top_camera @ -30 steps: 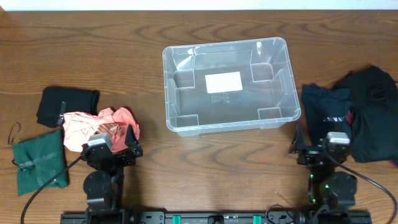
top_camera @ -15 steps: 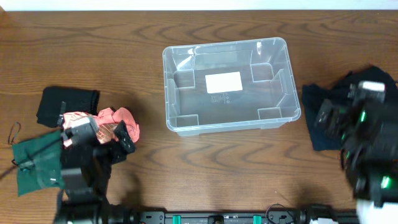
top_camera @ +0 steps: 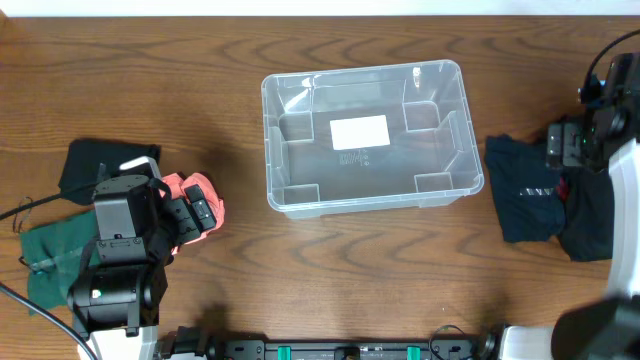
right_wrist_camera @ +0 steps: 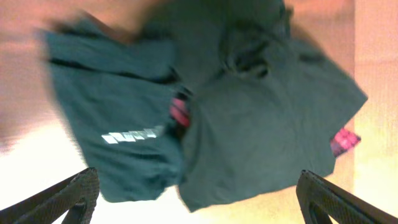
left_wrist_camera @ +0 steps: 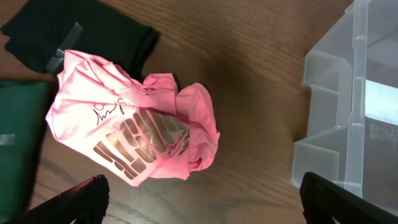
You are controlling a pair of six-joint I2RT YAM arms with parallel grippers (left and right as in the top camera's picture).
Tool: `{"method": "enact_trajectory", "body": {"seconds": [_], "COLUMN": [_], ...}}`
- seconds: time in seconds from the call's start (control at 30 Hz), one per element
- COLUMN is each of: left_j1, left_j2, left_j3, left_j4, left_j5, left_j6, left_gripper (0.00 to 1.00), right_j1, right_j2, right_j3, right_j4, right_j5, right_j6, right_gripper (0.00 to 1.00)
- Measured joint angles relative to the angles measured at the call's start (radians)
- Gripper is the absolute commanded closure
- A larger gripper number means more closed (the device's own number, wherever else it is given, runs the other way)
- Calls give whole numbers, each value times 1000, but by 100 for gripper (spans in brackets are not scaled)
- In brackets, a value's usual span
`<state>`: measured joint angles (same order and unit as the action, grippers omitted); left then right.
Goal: Pack container
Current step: 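Reach the right gripper to the black shirt and grasp it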
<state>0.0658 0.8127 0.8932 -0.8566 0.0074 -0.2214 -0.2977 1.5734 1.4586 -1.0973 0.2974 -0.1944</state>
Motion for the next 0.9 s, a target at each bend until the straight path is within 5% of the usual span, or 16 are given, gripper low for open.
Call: {"method": "enact_trajectory", "body": {"seconds": [0.6,0.67,0.73,0.8,0.9], "left_j1": [0,0,0,0,0], "left_j2": [0,0,0,0,0], "left_j3": [0,0,0,0,0], "left_j4": [0,0,1,1,0], "left_j5": [0,0,0,0,0], "left_j6": [0,0,0,0,0], "left_gripper": [2,2,2,2,2], "right_j1": [-112,-116,-124,-135,-137], "right_j2": [402,432,447,449,445], "right_j3": [0,0,0,1,7], "right_j4": [80,82,85,85,79], "right_j5": [124,141,159,171,175], "right_j6": [-35,-24,-20,-3,10], "right_gripper": [3,19,52,73,98]}}
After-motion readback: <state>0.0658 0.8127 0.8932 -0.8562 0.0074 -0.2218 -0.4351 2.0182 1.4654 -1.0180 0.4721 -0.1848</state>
